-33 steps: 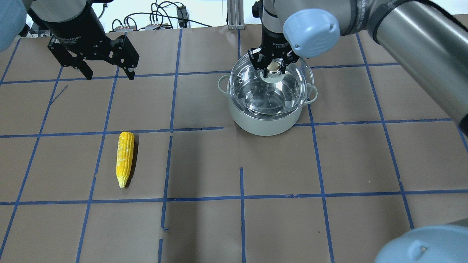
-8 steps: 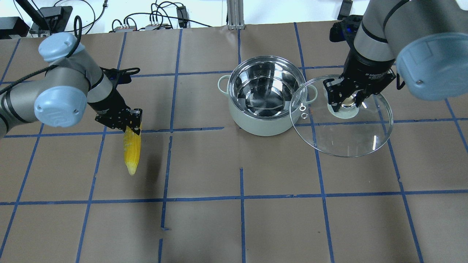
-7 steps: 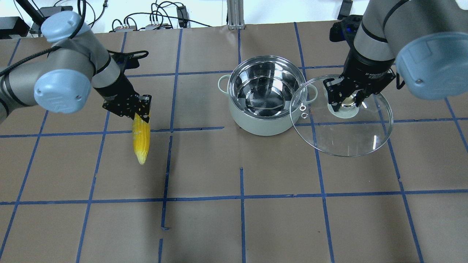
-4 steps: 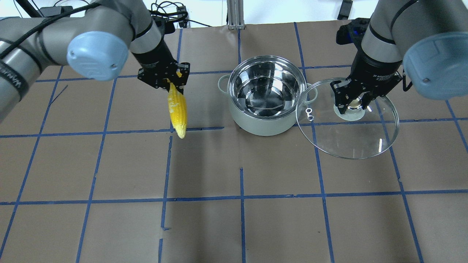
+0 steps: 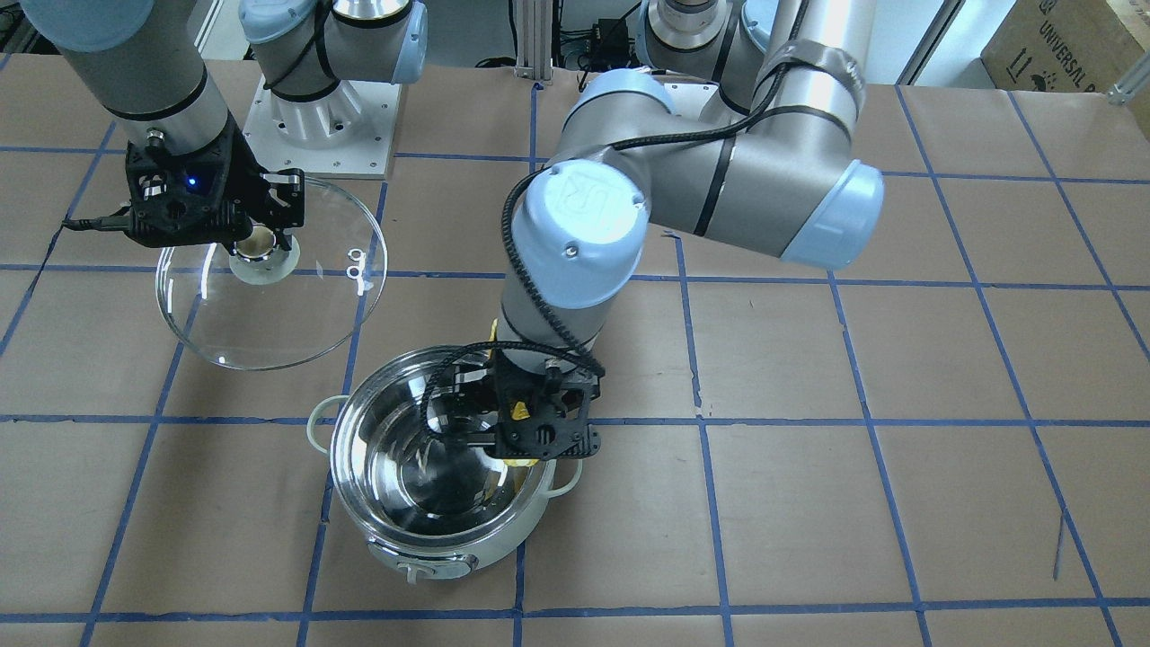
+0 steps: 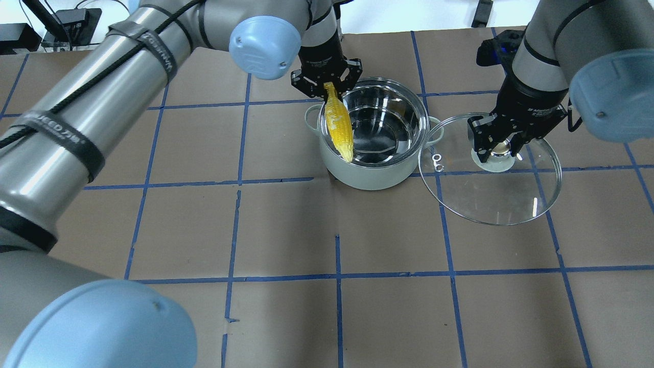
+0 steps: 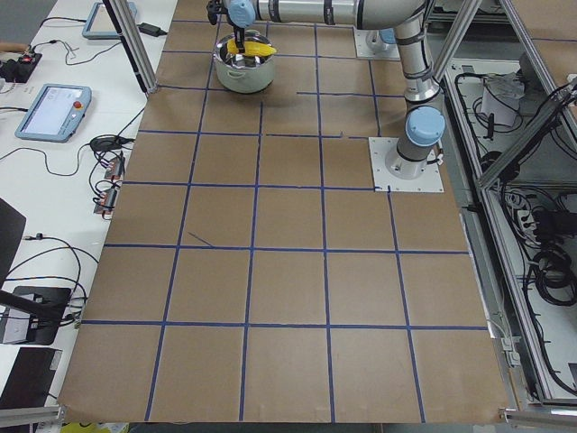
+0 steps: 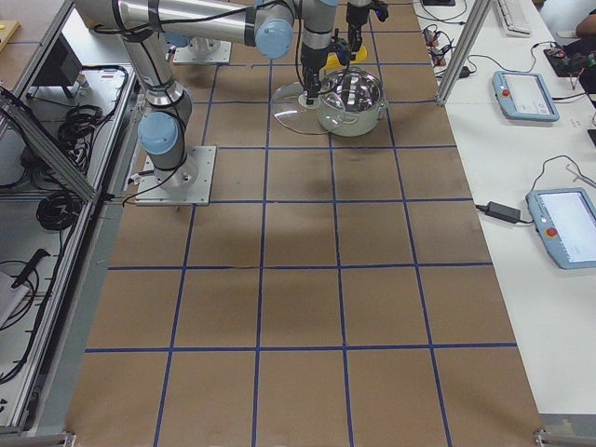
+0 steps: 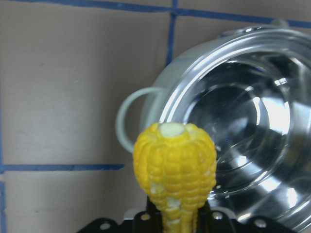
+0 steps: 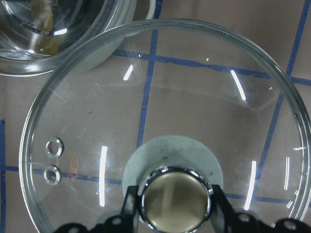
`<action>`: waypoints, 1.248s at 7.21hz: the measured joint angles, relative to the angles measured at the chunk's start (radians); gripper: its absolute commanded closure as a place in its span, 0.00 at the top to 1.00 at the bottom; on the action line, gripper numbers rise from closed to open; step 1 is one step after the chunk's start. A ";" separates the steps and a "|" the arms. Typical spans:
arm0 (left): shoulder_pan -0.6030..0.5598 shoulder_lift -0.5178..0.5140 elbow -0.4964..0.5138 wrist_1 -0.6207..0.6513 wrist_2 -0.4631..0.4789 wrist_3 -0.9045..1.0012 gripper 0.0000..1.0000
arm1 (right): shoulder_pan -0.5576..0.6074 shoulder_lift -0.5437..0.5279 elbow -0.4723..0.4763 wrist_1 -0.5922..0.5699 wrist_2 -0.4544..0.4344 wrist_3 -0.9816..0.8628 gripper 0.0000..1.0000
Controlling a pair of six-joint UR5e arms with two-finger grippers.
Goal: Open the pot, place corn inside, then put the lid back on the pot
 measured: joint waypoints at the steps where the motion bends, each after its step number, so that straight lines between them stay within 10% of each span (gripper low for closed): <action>1: -0.016 -0.044 0.052 0.001 -0.003 -0.004 0.24 | 0.000 0.000 0.000 0.000 0.000 0.000 0.36; 2: -0.027 -0.071 0.081 0.002 -0.002 0.006 0.43 | 0.000 0.000 0.000 0.000 0.000 0.000 0.36; 3: -0.035 -0.089 0.092 0.005 0.001 0.026 0.87 | 0.000 0.000 0.001 0.000 0.000 0.000 0.36; 4: -0.040 -0.105 0.096 0.013 0.004 0.046 1.00 | 0.000 0.000 0.001 0.000 0.000 0.000 0.36; 9: -0.033 -0.109 0.095 0.019 0.021 0.090 1.00 | 0.002 -0.001 -0.004 -0.001 0.000 0.004 0.37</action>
